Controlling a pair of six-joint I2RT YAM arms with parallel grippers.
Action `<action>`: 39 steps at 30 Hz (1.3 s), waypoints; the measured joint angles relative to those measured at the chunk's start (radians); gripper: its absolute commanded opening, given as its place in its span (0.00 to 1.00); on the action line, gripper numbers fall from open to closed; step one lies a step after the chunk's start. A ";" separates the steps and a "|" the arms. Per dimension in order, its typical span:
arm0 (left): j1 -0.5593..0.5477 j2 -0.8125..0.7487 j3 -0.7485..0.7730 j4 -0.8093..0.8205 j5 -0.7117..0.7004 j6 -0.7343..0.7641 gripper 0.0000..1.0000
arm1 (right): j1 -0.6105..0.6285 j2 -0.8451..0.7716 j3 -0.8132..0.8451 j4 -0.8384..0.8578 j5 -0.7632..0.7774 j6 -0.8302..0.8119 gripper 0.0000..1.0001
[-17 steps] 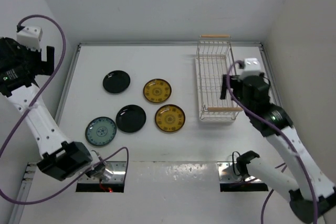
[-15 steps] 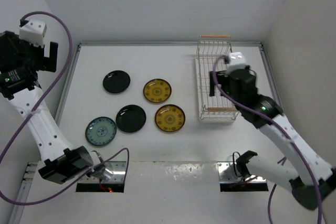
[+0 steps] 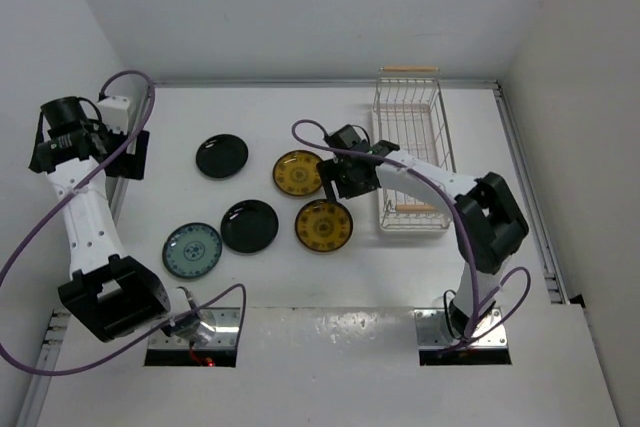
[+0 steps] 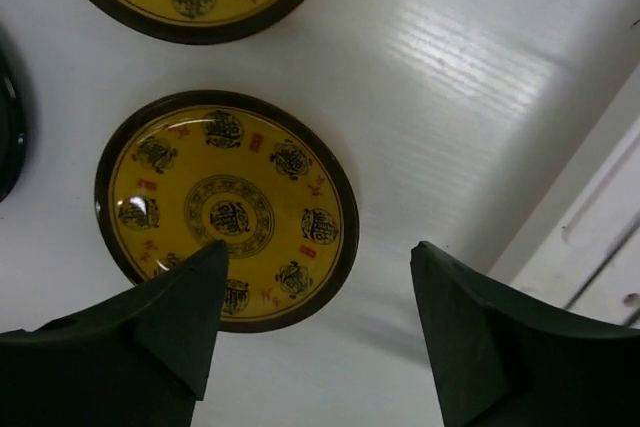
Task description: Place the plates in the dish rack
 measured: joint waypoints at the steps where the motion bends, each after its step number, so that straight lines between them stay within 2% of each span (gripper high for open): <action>1: 0.000 0.007 -0.026 -0.013 0.001 -0.007 1.00 | -0.007 0.021 -0.008 0.011 -0.006 0.010 0.74; 6: -0.008 0.024 -0.055 -0.032 0.026 -0.034 1.00 | -0.019 0.124 -0.031 0.030 -0.043 0.033 0.74; 10: -0.011 0.027 -0.055 -0.030 0.037 -0.045 1.00 | -0.034 0.179 -0.082 0.064 -0.095 0.030 0.66; 12: -0.011 0.028 -0.055 -0.031 0.040 -0.050 1.00 | -0.037 0.178 -0.084 0.089 -0.113 0.032 0.59; 14: -0.011 0.028 -0.055 -0.031 0.042 -0.053 1.00 | -0.036 0.176 -0.093 0.106 -0.121 0.029 0.50; 15: -0.011 0.028 -0.054 -0.031 0.043 -0.053 1.00 | -0.036 0.174 -0.100 0.120 -0.127 0.027 0.36; 17: -0.011 0.028 -0.053 -0.031 0.043 -0.053 1.00 | -0.037 0.166 -0.119 0.143 -0.135 0.026 0.21; 18: -0.011 0.028 -0.053 -0.031 0.043 -0.053 1.00 | -0.038 0.162 -0.130 0.157 -0.153 0.030 0.08; 20: -0.011 0.028 -0.053 -0.031 0.043 -0.053 1.00 | -0.040 0.148 -0.152 0.172 -0.184 0.035 0.00; 27: -0.011 0.028 -0.053 -0.031 0.043 -0.053 1.00 | -0.039 0.032 -0.208 0.171 -0.221 0.044 0.00; 31: -0.011 0.029 -0.053 -0.031 0.044 -0.055 1.00 | -0.035 -0.132 -0.207 0.129 -0.175 0.034 0.00; 35: -0.015 0.034 -0.053 -0.031 0.050 -0.061 1.00 | -0.042 -0.347 -0.154 0.117 -0.065 0.014 0.00; 39: -0.019 0.036 -0.053 -0.031 0.055 -0.066 1.00 | -0.064 -0.490 -0.038 0.122 0.138 -0.036 0.00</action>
